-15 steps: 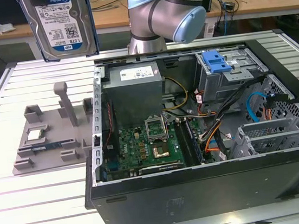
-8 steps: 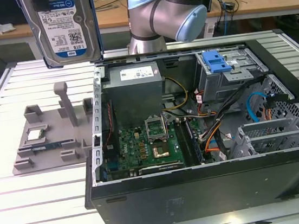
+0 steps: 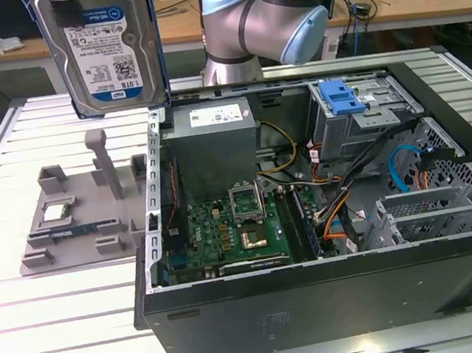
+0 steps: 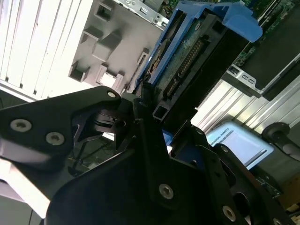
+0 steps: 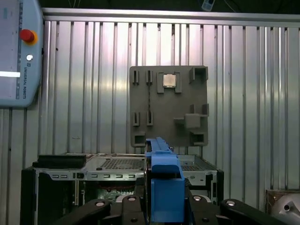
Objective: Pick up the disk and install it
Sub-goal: 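Pick up the disk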
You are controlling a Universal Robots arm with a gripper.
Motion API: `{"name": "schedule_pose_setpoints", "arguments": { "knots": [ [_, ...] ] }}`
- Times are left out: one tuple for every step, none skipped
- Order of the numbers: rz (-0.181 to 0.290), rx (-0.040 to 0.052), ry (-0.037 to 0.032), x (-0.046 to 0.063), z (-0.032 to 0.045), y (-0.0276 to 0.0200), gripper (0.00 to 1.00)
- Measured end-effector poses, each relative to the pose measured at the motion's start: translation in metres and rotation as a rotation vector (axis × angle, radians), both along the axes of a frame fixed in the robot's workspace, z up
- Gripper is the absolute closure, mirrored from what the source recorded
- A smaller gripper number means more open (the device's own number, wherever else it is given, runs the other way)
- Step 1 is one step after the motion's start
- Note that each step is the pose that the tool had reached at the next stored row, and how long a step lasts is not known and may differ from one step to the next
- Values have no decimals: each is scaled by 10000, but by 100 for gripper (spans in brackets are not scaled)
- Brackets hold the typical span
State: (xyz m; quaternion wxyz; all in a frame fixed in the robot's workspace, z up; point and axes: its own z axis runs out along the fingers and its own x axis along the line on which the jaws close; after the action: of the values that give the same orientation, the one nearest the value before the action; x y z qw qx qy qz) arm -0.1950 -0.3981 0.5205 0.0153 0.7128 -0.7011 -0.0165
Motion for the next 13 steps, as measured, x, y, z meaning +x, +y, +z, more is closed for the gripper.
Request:
{"name": "schedule_pose_setpoints", "arguments": {
  "knots": [
    [1,-1,0,10,0,-27,64],
    [1,-1,1,16,0,-40,64],
    [1,-1,0,23,-1,-58,64],
    [2,-1,0,29,-1,-73,64],
    [1,-2,0,37,-2,-96,64],
    [0,-3,0,53,-3,-135,64],
    [1,-4,0,73,-4,-183,64],
    [2,-4,0,85,-4,-212,64],
    [1,-5,0,90,-4,-226,64],
    [0,-5,1,97,-5,-243,64],
    [0,-6,0,103,-5,-260,64],
    [0,-5,1,108,-5,-277,64],
    [-1,-5,0,114,-6,-295,64]
  ]
}}
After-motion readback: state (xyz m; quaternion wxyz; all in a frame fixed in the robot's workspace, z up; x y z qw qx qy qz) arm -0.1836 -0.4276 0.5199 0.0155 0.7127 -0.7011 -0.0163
